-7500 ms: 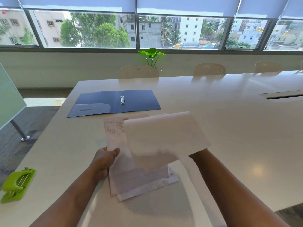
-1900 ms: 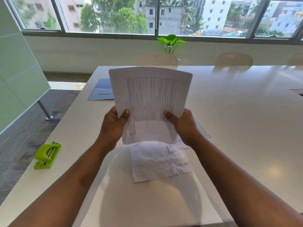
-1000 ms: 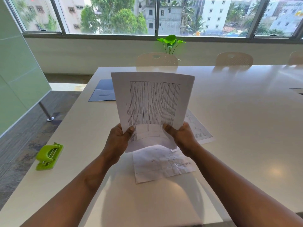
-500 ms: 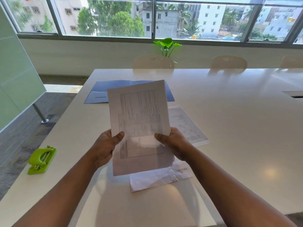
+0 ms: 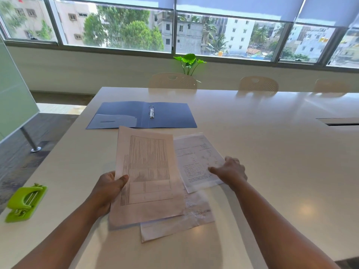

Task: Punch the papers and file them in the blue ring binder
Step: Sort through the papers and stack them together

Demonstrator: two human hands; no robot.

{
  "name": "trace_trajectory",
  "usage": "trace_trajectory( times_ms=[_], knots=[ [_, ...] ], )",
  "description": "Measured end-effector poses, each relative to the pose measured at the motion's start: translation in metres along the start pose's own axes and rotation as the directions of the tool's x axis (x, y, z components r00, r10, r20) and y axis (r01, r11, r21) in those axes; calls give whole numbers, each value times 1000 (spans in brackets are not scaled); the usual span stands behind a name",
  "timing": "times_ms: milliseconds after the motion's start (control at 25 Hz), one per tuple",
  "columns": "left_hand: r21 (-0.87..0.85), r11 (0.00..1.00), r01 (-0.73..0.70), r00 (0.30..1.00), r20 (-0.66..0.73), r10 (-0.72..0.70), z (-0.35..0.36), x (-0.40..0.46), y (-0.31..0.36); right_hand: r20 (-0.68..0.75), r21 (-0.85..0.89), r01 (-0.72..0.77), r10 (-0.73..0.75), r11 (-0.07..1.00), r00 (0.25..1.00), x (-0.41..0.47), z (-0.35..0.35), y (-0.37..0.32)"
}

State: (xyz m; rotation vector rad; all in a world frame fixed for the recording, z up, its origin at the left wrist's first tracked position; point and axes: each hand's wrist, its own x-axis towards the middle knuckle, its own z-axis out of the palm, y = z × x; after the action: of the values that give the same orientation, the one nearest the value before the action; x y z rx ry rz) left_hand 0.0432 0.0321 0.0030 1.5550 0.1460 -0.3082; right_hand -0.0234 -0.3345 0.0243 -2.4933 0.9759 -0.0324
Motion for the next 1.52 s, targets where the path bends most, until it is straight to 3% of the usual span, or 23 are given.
trace_trajectory(
  times_ms=[160, 400, 520, 640, 800, 920, 1200, 1360, 1520],
  knots=[
    [-4, 1000, 22, 1000, -10, -22, 3, 0, 0, 56, -104, -46, 52, 994, 997, 6, -5, 10],
    [5, 1000, 17, 1000, -21, -17, 4, -4, 0, 97, -80, -58, 65, 995, 993, 8, -8, 11],
    [9, 1000, 12, 999, -38, -12, 3, -4, -1, 141, 46, -99, 92, 994, 986, 11, -5, 14],
    [4, 1000, 19, 999, -47, -19, 3, -5, -1, 142, 284, -91, 52, 955, 989, 15, 0, 20],
    [-10, 999, 36, 997, -61, -37, 2, -4, 1, -27, 578, 41, -31, 815, 999, 10, -3, 15],
    [19, 999, 40, 992, -118, -37, -5, -1, 5, -201, 666, 221, -113, 712, 973, 6, -15, 9],
    [294, 950, -108, 951, -246, 185, -36, -1, 57, -474, 624, 503, -222, 598, 852, -5, -64, -16],
    [519, 832, -194, 904, -234, 357, -45, -6, 88, -512, 578, 608, -339, 543, 789, -12, -87, -30],
    [652, 691, -312, 851, -132, 508, -41, -17, 126, -522, 519, 695, -460, 497, 719, -16, -113, -48]
  ],
)
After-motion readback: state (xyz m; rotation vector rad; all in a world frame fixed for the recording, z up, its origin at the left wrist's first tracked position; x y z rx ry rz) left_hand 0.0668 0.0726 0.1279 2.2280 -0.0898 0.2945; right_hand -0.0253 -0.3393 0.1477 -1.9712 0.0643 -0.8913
